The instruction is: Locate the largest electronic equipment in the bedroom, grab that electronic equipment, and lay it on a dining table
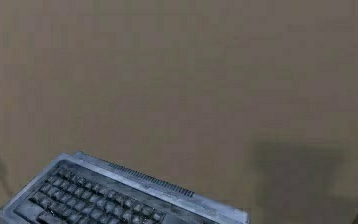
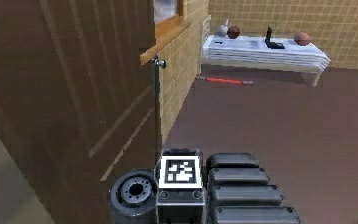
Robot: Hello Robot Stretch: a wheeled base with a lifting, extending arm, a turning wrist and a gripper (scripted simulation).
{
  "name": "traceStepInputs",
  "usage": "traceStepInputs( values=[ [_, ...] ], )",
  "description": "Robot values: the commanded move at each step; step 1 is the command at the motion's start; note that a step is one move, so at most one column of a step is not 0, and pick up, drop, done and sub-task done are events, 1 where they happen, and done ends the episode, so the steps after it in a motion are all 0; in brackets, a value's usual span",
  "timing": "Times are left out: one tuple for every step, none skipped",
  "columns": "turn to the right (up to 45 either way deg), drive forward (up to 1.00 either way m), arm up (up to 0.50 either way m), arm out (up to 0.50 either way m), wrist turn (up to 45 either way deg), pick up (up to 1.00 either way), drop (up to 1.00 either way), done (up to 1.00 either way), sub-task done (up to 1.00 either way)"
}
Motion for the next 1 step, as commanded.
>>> traceStepInputs(
  values=[
    [-45.0, 0.0, 0.0, 0.0, 0.0, 0.0, 0.0, 0.0, 0.0]
  ],
)
